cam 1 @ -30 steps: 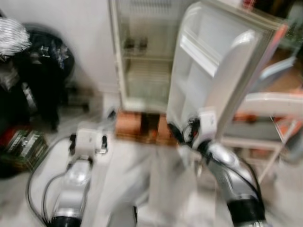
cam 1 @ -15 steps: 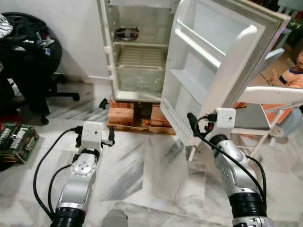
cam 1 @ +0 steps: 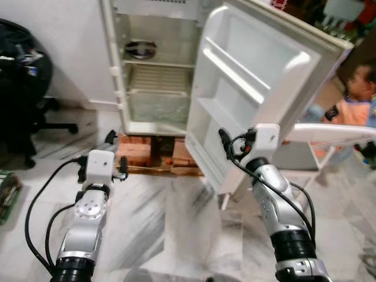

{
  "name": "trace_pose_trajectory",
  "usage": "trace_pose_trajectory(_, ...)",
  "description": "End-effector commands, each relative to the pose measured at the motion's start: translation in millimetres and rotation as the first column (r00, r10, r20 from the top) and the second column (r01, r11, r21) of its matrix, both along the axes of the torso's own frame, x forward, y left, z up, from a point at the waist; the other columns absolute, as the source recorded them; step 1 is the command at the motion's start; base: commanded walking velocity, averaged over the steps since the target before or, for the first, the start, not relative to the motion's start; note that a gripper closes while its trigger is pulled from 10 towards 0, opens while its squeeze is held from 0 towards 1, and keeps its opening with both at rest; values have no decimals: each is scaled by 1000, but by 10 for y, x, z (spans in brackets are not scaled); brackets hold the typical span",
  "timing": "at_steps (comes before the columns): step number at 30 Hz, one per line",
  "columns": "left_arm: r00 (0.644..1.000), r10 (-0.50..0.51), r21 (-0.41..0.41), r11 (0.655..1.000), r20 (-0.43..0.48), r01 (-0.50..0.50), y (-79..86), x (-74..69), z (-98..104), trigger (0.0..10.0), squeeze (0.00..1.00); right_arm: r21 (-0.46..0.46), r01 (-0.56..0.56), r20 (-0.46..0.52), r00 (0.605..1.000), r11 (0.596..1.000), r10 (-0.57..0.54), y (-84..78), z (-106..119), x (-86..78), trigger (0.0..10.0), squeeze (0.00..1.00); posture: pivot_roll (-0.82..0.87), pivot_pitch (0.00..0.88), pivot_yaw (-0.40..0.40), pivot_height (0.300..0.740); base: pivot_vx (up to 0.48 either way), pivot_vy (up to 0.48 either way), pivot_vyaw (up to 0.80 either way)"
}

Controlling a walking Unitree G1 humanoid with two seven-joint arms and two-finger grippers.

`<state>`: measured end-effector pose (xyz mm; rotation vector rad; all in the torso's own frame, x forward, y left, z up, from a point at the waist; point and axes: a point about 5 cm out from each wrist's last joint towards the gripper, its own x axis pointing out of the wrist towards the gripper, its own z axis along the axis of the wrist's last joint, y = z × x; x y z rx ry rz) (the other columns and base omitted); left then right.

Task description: Restocking fridge

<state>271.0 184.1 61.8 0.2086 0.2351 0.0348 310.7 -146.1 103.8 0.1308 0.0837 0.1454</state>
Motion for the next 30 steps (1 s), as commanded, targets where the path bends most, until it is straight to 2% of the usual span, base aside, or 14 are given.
trace_pose_trajectory(1, 999, -35, -25, 999, -4, 35, -102, -11, -1, 10000, 0, -10, 31, -6, 1000, 999, -31, -108, -27, -11, 10000, 0, 113, 36, -55, 740, 0, 0, 0)
trace_pose_trajectory(6, 1000, -31, -40, 999, -5, 31, -101, -34, -4, 10000, 0, -3, 7, -17, 1000, 1000, -7, -103, -66, -53, 10000, 0, 112, 38, -56, 740, 0, 0, 0)
trace_pose_trajectory(11, 1000, -29, -34, 999, -3, 29, -100, -47, -7, 10000, 0, -13, -19, -69, 997, 1000, 18, -160, -158, -110, 10000, 0, 114, 40, -57, 740, 0, 0, 0)
trace_pose_trajectory(12, 1000, -26, -35, 999, 1, 26, -100, -48, -4, 10000, 0, -63, -4, -102, 995, 998, -3, -232, -223, -129, 10000, 0, 114, 40, -57, 740, 0, 0, 0)
trace_pose_trajectory(14, 1000, -15, -31, 999, -1, 15, -93, -53, -3, 10000, 0, -71, 30, -101, 994, 997, -37, -316, -231, -114, 10000, 0, 114, 43, -56, 740, 0, 0, 0)
trace_pose_trajectory(18, 999, 4, -33, 999, -45, -6, -12, -110, -24, 10000, 0, -101, 98, -57, 993, 990, -104, -518, -95, 44, 10000, 0, 114, 43, -55, 740, 0, 0, 0)
trace_pose_trajectory(21, 991, 46, -20, 999, -123, -48, 153, -314, -126, 10000, 0, -123, 131, -28, 990, 984, -135, -654, 5, 162, 10000, 0, 137, 50, -46, 740, 0, 0, 0)
trace_pose_trajectory(24, 979, 76, -11, 997, -188, -80, 224, -531, -235, 10000, 0, -128, 156, 12, 988, 979, -156, -732, 130, 297, 10000, 0, 154, 55, -46, 740, 0, 0, 0)
trace_pose_trajectory(26, 976, 82, -15, 996, -201, -87, 222, -585, -255, 10000, 0, -111, 158, 30, 987, 981, -156, -732, 199, 366, 10000, 0, 166, 60, -45, 740, 0, 0, 0)
trace_pose_trajectory(28, 974, 84, -16, 996, -209, -89, 189, -629, -258, 10000, 0, -71, 138, 72, 988, 988, -133, -686, 356, 513, 10000, 0, 184, 63, -52, 740, 0, 0, 0)
trace_pose_trajectory(30, 975, 83, -12, 996, -207, -87, 183, -627, -254, 10000, 0, -55, 130, 81, 989, 990, -125, -670, 394, 547, 10000, 0, 184, 63, -52, 740, 0, 0, 0)
